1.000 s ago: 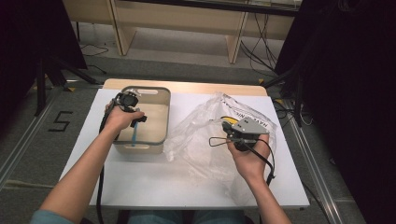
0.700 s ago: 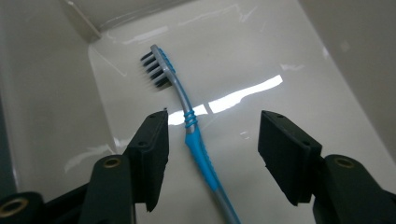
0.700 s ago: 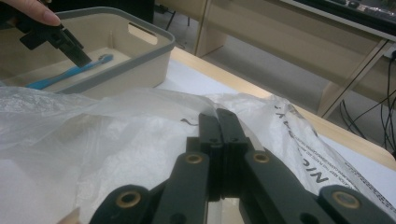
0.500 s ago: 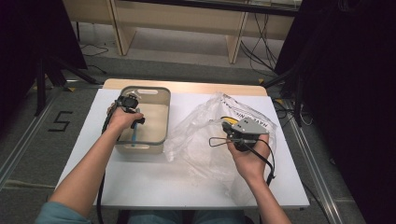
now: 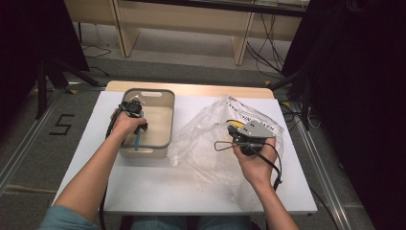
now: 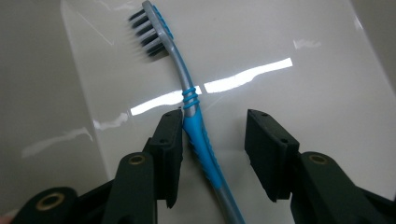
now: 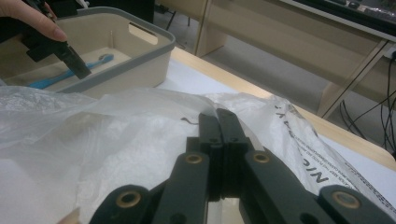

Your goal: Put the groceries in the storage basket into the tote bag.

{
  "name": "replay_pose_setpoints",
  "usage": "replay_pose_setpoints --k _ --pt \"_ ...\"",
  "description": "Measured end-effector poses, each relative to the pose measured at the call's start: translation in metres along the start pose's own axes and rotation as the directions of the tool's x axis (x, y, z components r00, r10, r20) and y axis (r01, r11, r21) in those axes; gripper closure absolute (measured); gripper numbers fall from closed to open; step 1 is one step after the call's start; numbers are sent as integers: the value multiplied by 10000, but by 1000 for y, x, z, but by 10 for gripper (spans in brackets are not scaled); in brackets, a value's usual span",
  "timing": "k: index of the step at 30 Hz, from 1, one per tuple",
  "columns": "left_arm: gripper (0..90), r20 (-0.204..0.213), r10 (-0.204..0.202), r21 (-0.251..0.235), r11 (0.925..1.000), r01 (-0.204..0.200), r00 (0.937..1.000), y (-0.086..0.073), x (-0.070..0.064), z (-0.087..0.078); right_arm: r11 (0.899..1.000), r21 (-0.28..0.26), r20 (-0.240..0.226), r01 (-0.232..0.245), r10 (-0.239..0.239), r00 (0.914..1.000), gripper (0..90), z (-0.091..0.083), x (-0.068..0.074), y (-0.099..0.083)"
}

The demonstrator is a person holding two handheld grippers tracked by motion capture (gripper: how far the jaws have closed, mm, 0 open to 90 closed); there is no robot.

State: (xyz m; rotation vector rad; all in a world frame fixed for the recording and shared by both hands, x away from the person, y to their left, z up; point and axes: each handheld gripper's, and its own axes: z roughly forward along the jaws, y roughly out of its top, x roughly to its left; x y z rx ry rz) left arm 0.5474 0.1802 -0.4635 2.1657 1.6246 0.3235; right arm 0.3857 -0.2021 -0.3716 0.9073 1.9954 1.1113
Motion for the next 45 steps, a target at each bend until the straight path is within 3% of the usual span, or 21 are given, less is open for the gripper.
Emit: replay_pose_setpoints --k 12,26,33,38,45 --pt "677 -21 -39 43 10000 39 10000 1 2 0 10000 26 -26 -12 12 10000 900 1 1 0" --pt "779 -35 382 281 9989 -381 9993 2 -3 0 10000 36 -35 -3 3 10000 900 1 1 0" --pt "787 -289 644 357 9974 -634 9975 3 -6 0 10000 47 -47 10 -10 10000 900 1 1 0" --pt "789 -689 797 484 9959 -764 9944 4 -12 -1 10000 55 -52 -1 1 10000 900 1 2 0" --pt "793 -643 728 543 9961 -693 9953 5 -12 -1 10000 56 -57 -16 16 10000 900 1 1 0"
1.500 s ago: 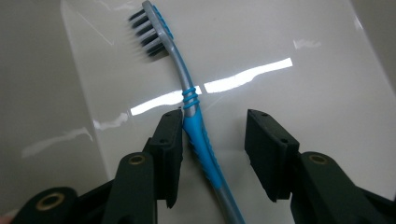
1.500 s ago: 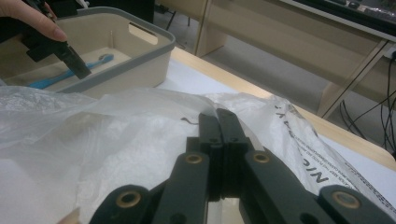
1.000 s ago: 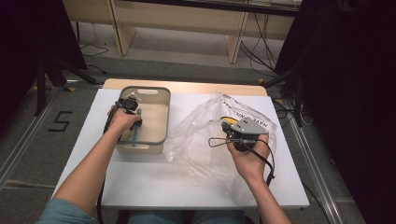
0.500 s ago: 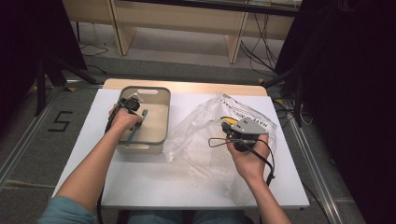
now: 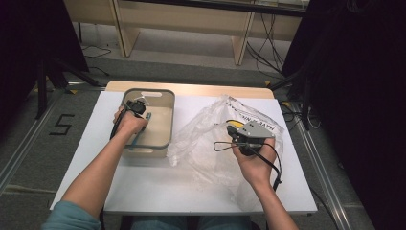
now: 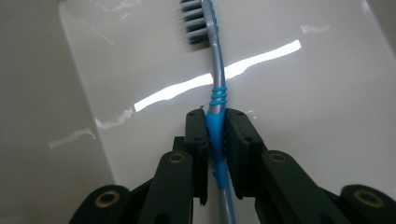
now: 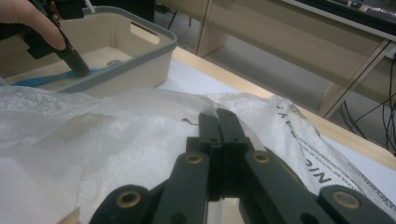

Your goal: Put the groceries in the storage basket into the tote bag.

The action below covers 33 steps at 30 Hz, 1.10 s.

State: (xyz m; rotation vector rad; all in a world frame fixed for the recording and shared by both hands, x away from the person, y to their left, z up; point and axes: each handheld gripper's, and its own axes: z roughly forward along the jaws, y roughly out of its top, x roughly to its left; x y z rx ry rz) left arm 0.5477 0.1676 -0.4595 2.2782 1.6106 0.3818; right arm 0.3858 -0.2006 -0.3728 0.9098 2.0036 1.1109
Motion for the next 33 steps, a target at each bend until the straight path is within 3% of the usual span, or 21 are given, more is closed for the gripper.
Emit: replay_pose_setpoints --k 23,33 --pt "793 208 -80 -100 9999 82 9998 0 0 0 10000 -17 14 21 -21 10000 900 1 -1 -1" --pt "793 275 -103 -510 9986 116 9996 2 -1 -5 10000 -33 38 54 -53 10000 900 1 -1 -1"
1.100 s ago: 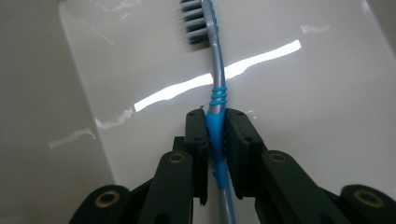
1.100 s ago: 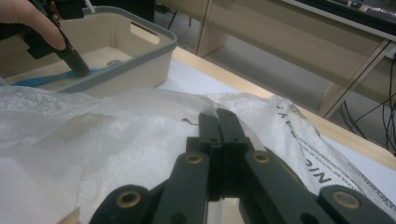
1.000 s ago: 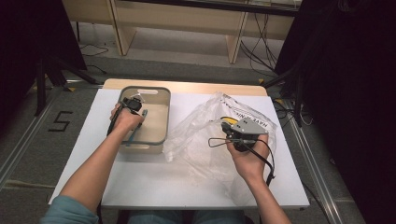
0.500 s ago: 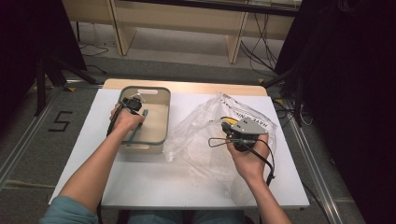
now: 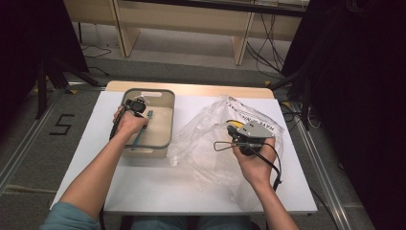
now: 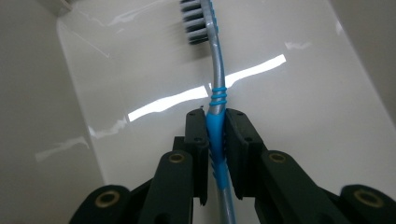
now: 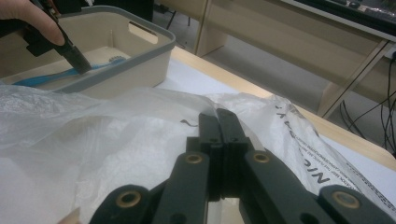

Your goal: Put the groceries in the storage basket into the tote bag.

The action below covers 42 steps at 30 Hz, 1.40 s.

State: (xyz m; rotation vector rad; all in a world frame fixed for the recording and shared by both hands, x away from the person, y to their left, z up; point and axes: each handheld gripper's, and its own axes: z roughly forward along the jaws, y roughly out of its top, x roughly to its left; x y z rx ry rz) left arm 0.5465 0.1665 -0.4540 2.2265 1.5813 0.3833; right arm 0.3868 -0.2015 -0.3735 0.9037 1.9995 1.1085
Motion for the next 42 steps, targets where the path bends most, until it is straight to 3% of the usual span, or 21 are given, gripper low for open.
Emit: replay_pose_setpoints --k 20,42 --pt "793 259 -128 -1291 9915 161 9996 2 0 -22 10000 -4 24 -5 5 10000 900 0 1 0" --pt "793 459 177 -2631 9648 -51 9988 1 -11 -53 10000 -16 12 -11 11 10000 900 1 2 0"
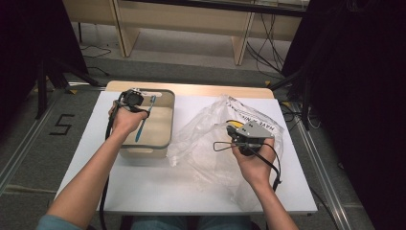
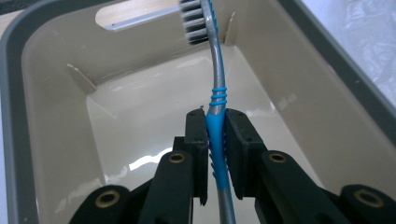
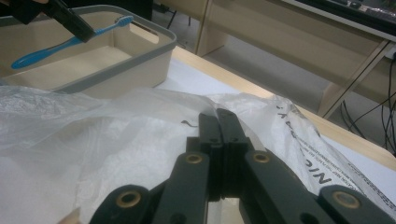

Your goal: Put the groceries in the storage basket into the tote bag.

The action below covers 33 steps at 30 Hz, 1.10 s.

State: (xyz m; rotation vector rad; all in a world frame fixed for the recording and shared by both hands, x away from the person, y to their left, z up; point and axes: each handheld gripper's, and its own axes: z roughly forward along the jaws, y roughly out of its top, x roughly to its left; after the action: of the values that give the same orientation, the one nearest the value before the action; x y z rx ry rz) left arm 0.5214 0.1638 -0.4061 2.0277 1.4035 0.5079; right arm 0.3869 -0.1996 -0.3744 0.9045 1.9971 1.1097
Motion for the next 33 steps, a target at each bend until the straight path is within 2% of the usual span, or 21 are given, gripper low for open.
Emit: replay_pose_setpoints --k 18,25,33 --pt "793 454 512 -840 9953 -473 9977 3 -21 -29 10000 2 -4 -18 18 10000 900 0 0 0" --pt "793 688 720 -1133 9915 -639 9950 2 -31 -41 10000 0 -16 -25 25 10000 900 0 0 0" --pt "793 1057 1048 -1467 9852 -888 9889 -4 -42 -56 10000 -14 -4 -19 19 10000 900 0 0 0"
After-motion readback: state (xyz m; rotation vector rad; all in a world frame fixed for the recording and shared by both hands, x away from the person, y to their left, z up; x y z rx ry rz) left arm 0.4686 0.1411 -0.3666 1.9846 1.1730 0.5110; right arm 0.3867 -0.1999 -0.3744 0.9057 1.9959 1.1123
